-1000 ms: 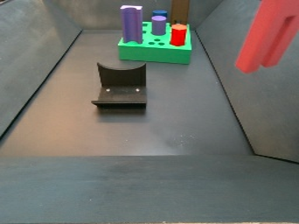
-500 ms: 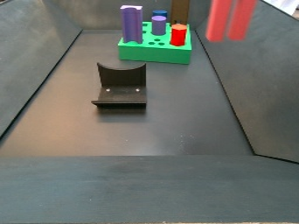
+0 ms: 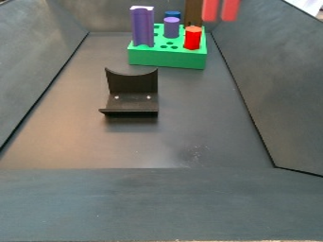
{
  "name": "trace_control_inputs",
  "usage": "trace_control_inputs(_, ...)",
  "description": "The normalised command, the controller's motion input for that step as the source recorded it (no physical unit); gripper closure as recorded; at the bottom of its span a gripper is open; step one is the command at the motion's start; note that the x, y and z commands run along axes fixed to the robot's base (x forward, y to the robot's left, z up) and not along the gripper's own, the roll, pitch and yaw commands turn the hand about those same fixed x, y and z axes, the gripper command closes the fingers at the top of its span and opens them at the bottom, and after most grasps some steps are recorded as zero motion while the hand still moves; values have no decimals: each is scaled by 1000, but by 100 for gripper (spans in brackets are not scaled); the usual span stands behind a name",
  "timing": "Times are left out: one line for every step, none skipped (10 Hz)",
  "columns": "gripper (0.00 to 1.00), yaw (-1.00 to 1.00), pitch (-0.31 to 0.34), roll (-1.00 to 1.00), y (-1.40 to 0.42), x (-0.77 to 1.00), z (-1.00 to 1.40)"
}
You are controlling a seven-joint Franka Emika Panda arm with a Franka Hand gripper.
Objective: Pick up the double-square object. Move up. Move to above the board. Insert the double-square object.
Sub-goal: Move to above the board.
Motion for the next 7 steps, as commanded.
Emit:
trace_control_inputs(100,-7,129,-6,-1000,322,95)
trace_control_inputs(100,9,133,-1,-1000,331,99)
trace_control_inputs(100,7,136,5,-1000,341,102)
trace_control_inputs(100,9,125,-2,-1000,355,105)
trace_control_inputs(100,4,126,6,-1000,361,110)
trace_control_inputs(100,9,132,-5,-1000,383,118)
trace_control_inputs(100,11,127,5,-993,406,121)
